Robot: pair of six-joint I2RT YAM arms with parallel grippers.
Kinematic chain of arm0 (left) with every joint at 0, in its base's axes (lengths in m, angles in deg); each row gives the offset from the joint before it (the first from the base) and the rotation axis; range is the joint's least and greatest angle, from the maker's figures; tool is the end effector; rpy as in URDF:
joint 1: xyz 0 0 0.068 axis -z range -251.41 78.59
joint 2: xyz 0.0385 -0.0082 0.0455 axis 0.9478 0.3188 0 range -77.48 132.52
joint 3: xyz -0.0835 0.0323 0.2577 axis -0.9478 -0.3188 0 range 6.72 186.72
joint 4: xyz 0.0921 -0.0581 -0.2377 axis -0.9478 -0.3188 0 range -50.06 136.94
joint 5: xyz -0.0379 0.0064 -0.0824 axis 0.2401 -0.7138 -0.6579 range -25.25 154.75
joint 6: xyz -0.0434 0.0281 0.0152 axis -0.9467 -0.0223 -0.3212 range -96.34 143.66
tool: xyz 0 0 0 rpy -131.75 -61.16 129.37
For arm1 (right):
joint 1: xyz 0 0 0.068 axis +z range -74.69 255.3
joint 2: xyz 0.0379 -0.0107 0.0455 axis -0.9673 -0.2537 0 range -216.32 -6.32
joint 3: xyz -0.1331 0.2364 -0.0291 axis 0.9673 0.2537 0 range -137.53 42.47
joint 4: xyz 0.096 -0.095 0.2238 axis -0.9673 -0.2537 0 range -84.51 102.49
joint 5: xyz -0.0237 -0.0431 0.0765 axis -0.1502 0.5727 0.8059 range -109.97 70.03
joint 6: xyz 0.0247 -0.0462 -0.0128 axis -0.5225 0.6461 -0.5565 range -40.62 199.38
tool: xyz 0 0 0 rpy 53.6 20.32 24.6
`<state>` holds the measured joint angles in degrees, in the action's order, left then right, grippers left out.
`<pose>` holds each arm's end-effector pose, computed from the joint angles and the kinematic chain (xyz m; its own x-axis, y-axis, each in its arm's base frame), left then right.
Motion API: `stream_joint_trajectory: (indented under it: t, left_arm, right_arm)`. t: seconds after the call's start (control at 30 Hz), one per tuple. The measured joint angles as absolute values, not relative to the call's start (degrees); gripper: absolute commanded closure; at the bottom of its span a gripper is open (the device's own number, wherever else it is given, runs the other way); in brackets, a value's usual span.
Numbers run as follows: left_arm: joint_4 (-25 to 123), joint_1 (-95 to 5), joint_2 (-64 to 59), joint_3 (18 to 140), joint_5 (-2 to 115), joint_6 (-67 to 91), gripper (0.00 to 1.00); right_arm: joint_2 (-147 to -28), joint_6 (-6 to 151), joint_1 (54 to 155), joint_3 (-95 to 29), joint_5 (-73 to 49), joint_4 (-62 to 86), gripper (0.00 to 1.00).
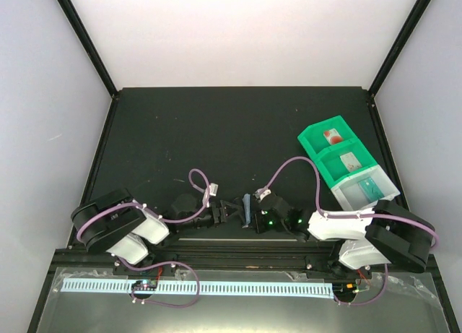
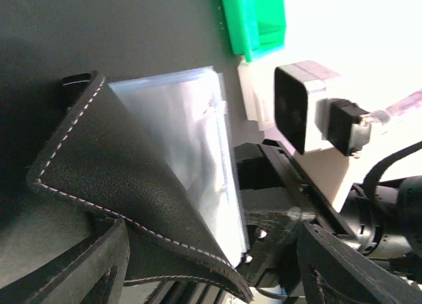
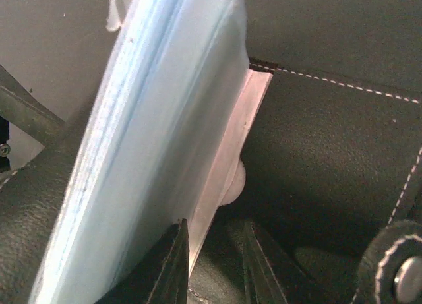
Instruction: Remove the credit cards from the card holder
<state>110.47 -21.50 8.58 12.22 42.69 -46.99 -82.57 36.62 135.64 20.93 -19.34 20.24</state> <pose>0.1208 -0.1644 0.1137 -0.9497 -0.2297 -0.2130 0.1336 0.3182 -0.9386 0.1097 0.1936 0.1246 -0.8579 -0.1347 -0.4958 -0.3952 0.7897 0.4692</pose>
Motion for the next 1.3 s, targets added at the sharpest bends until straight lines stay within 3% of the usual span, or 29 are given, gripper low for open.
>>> stream_joint_trajectory:
  t: [0.5, 0.73, 0.93, 1.0, 1.2, 1.3]
  left_arm:
    - [100.43, -20.63, -2.39, 14.95, 45.35, -43.43, 0.25]
    - [91.10, -20.56, -5.03, 15.30, 47.87, -40.70, 0.36]
    - [84.26, -20.54, -5.54, 15.78, 50.03, -38.16, 0.54]
    - [82.51, -20.54, -5.51, 16.24, 50.14, -37.20, 0.68]
    - [78.18, -20.54, -5.27, 18.84, 50.36, -34.80, 0.97]
    - [77.83, -20.54, -5.16, 18.93, 50.16, -34.25, 0.98]
  right_arm:
    - [-81.13, 36.86, 135.64, 21.10, -19.37, 21.39, 0.74]
    - [-81.22, 37.07, 135.64, 20.97, -19.32, 21.92, 0.75]
    - [-81.41, 37.42, 135.64, 20.10, -18.67, 22.88, 0.72]
    - [-81.96, 37.51, 135.64, 19.92, -18.36, 23.69, 0.71]
    - [-82.86, 37.34, 135.64, 19.90, -18.36, 23.69, 0.67]
    - [-81.70, 37.07, 135.64, 20.12, -18.80, 23.10, 0.63]
